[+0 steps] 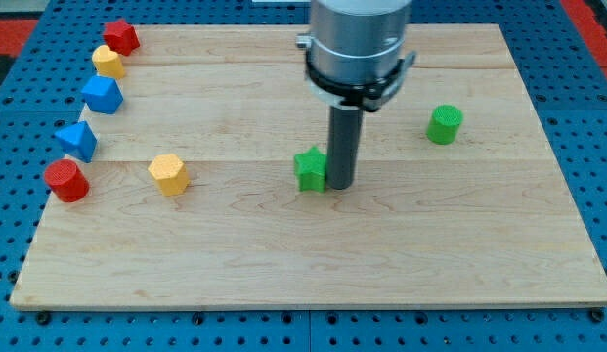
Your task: Put the green star and the yellow hexagon to the right of the red circle
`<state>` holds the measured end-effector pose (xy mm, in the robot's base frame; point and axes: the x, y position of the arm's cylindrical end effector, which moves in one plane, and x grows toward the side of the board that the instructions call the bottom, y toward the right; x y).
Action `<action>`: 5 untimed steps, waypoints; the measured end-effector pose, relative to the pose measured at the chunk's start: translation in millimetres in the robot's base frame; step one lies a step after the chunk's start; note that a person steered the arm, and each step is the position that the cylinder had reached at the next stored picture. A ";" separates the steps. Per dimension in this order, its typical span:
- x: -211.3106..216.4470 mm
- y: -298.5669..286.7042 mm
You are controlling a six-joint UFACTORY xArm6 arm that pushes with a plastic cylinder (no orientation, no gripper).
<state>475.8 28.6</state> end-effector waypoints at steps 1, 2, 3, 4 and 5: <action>-33.2 14.3; -30.0 13.1; 2.1 -24.4; -7.2 34.1; -67.6 83.1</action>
